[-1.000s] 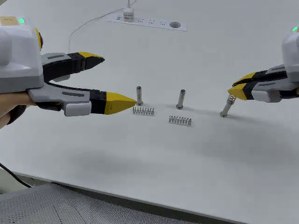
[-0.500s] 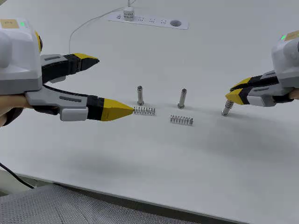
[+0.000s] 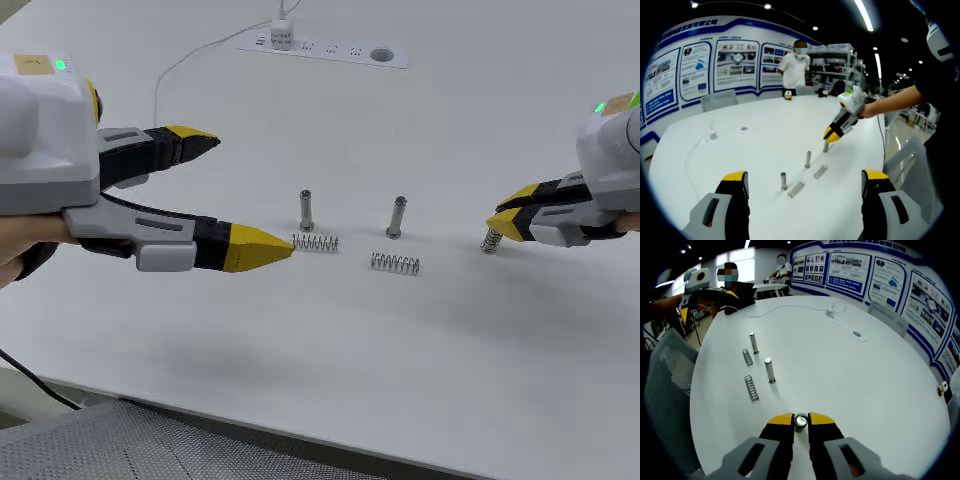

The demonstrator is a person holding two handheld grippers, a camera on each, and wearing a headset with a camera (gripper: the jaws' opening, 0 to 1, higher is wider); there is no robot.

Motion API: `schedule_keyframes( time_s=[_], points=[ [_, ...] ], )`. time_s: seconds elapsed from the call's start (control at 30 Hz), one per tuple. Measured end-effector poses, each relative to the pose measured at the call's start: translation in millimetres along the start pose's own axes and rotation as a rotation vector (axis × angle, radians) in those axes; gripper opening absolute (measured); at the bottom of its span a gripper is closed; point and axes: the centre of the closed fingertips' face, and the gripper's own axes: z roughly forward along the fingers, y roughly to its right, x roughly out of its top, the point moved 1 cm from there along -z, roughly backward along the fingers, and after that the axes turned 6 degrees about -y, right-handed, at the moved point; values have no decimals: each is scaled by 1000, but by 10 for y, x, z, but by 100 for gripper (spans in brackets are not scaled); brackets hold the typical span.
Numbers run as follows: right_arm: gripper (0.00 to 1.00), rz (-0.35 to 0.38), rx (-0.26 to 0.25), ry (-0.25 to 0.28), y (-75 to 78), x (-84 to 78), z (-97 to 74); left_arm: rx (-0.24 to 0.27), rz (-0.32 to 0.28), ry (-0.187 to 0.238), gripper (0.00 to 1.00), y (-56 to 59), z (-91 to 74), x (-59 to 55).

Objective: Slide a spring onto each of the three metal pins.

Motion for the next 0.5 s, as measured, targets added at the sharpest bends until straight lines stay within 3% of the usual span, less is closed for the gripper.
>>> schedule_keyframes(
  time_s=[0.5],
  points=[
    [11,11,9,-35,-42,-56,6,3,3,-5,95,18,-52,-10]
  ],
)
